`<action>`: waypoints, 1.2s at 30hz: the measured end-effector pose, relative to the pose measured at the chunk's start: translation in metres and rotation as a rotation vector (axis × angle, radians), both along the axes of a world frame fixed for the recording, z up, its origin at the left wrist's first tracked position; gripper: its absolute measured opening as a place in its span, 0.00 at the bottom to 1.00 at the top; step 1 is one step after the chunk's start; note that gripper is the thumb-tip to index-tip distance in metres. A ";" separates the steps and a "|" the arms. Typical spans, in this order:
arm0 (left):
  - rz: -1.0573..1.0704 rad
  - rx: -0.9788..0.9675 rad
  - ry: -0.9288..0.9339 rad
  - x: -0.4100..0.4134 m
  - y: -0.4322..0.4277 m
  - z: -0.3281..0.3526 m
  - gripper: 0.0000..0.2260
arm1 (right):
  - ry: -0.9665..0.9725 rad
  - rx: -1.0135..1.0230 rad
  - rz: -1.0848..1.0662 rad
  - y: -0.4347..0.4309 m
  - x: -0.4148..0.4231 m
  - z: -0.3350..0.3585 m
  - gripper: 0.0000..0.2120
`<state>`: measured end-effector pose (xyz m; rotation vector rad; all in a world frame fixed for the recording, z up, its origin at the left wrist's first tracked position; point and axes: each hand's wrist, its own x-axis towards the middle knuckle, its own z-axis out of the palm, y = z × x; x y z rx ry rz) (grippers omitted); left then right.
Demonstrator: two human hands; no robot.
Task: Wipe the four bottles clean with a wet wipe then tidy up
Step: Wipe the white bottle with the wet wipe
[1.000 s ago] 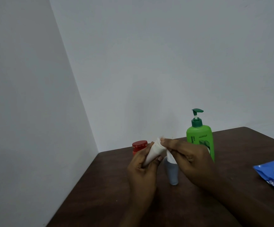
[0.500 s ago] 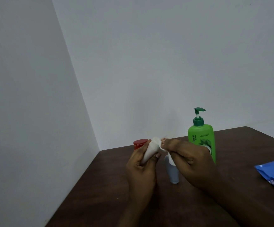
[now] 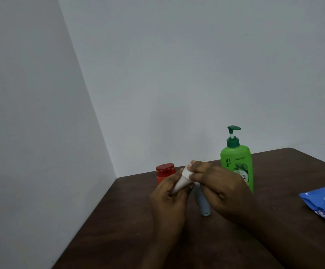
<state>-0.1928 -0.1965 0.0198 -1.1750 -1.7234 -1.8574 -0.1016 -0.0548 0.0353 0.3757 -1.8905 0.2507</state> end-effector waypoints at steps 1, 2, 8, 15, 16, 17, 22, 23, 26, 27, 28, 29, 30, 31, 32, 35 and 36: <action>0.013 -0.003 0.022 0.000 0.000 -0.001 0.20 | -0.013 0.055 -0.014 0.001 0.000 0.000 0.14; 0.029 -0.012 0.054 -0.001 0.000 -0.002 0.20 | -0.024 0.094 -0.029 0.002 0.000 0.000 0.14; 0.169 -0.048 0.393 -0.013 0.000 -0.009 0.17 | -0.055 -0.270 0.032 0.001 -0.002 0.003 0.14; 0.189 -0.035 0.395 -0.013 -0.001 -0.009 0.21 | -0.222 -0.894 0.299 -0.002 -0.002 0.014 0.17; 0.186 -0.012 0.379 -0.012 -0.002 -0.007 0.21 | -0.231 -0.965 0.348 -0.002 -0.002 0.015 0.17; 0.192 0.006 0.367 -0.011 -0.003 -0.005 0.22 | -0.234 -1.024 0.383 -0.002 -0.002 0.016 0.17; 0.296 0.018 0.408 -0.020 -0.006 -0.004 0.22 | -0.278 -1.187 0.490 -0.005 -0.009 0.010 0.11; 0.314 0.014 0.435 -0.020 -0.007 -0.004 0.22 | -0.271 -1.211 0.505 -0.006 -0.010 0.010 0.10; 0.355 0.012 0.507 -0.020 -0.007 -0.004 0.21 | -0.254 -1.244 0.529 -0.006 -0.010 0.011 0.08; 0.369 0.005 0.521 -0.020 -0.007 -0.005 0.21 | -0.264 -1.251 0.529 -0.007 -0.009 0.011 0.08; 0.377 0.002 0.531 -0.021 -0.007 -0.005 0.21 | -0.278 -1.259 0.536 -0.007 -0.008 0.011 0.08; 0.381 0.000 0.525 -0.021 -0.007 -0.005 0.21 | -0.294 -1.265 0.558 -0.008 -0.007 0.011 0.08; 0.381 0.003 0.495 -0.020 -0.009 -0.003 0.21 | -0.310 -1.261 0.588 -0.010 -0.005 0.012 0.09; 0.387 0.010 0.436 -0.017 -0.009 0.000 0.21 | -0.317 -1.249 0.614 -0.012 -0.003 0.013 0.10; 0.381 0.029 0.331 -0.012 -0.011 0.004 0.22 | -0.316 -1.238 0.628 -0.014 -0.003 0.013 0.11; 0.193 0.189 -0.093 0.002 -0.013 0.017 0.26 | -0.278 -1.220 0.579 -0.015 -0.002 0.011 0.12; 0.133 0.246 -0.166 0.007 -0.014 0.022 0.26 | -0.270 -1.205 0.550 -0.015 -0.002 0.010 0.13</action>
